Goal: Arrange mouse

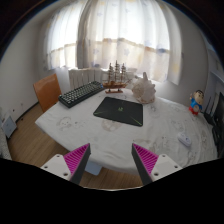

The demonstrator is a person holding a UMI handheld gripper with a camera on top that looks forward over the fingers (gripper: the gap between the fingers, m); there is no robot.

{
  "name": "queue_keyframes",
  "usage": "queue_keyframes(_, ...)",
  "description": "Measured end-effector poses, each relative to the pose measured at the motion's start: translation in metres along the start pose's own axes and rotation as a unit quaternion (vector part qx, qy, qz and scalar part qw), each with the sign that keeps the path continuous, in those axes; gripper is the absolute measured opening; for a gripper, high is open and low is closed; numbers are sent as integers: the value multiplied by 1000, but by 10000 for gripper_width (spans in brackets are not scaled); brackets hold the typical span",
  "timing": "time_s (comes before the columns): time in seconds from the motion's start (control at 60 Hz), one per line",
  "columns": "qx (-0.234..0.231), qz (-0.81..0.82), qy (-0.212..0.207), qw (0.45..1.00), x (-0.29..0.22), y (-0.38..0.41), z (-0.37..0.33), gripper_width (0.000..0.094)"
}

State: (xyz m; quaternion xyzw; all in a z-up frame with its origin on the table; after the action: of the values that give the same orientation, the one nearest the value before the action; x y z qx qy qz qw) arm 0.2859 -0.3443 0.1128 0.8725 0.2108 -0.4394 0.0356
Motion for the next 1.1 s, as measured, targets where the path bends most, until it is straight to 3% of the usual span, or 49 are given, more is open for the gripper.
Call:
queue_keyframes(0.3,44,32,2,998,24,-67,1,851)
queue_keyframes(0.817,194,103,21,975,113,-282,-30,853)
queue_keyframes(1.1,191,108,-13,976,122,-316,-4,856)
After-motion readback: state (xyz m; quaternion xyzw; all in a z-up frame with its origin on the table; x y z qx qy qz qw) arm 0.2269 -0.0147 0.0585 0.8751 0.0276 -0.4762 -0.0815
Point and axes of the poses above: the point between the fingertips, and its own axes, seen from behind it with the camera up: y to the left, x down, z forward, the way the camera looks, the point moved 6 cm from there along -z, backward, against the way the camera looks, and after that the axes turned 5 degrees about -z, right-handed, at the moved point
